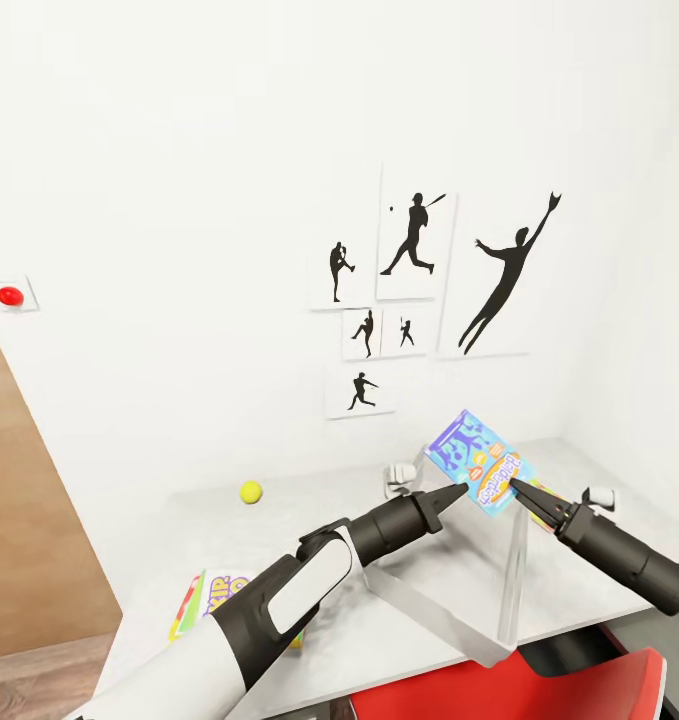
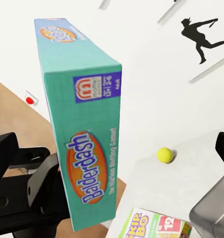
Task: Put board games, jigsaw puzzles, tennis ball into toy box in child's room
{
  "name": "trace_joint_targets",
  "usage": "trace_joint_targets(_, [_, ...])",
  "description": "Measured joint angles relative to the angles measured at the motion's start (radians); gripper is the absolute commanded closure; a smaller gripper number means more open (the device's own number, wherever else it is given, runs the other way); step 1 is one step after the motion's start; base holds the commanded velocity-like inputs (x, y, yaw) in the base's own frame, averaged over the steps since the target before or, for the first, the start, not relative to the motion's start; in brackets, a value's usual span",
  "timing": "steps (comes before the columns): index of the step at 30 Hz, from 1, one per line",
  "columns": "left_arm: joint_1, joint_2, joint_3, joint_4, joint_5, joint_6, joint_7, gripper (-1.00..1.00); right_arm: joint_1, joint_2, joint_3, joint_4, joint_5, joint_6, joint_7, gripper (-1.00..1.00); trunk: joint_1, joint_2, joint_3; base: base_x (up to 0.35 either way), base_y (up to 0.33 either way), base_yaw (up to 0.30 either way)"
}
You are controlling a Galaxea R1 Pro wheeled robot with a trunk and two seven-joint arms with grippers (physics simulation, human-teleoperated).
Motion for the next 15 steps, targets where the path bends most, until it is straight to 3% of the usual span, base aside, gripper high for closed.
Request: trace_joint_targets(15, [0.000,-0.003,-0.001,-0.006,0.000,0.001,0.001,1.00,-0.002,0.007,0.006,0.000,0.000,0.000,0.000,-1.00,0.000,0.000,0.000,0.000,0.000,0.000])
